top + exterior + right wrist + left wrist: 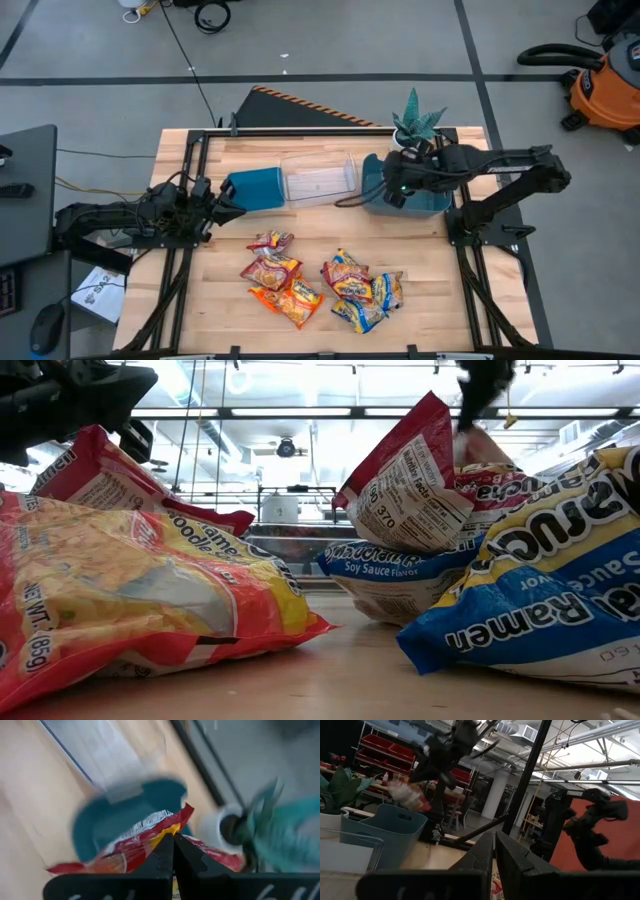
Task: Sort Maruchan noodles
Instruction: Put the top right red noddle pack into the dark blue bin
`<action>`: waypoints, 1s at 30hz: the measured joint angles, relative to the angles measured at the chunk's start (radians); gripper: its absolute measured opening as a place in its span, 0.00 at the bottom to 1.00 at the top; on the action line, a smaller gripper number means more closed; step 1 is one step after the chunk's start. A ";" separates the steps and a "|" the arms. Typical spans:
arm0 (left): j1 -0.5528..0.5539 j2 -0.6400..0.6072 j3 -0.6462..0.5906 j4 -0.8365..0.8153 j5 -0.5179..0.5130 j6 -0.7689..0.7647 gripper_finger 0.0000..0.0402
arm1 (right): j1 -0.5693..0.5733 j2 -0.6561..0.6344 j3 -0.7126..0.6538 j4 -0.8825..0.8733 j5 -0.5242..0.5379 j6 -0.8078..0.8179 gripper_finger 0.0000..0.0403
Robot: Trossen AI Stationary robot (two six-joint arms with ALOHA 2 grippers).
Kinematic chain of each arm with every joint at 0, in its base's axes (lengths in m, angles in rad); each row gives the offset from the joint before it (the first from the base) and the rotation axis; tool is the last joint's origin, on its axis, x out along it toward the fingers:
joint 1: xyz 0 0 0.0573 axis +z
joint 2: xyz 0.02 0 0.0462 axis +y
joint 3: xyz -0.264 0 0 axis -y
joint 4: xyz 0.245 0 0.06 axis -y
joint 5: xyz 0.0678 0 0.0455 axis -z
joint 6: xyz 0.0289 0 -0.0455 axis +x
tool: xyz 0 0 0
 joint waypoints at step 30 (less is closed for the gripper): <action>0.000 0.000 0.000 -0.001 0.000 0.000 0.07 | -0.410 0.178 -0.414 0.302 -0.419 -0.210 0.09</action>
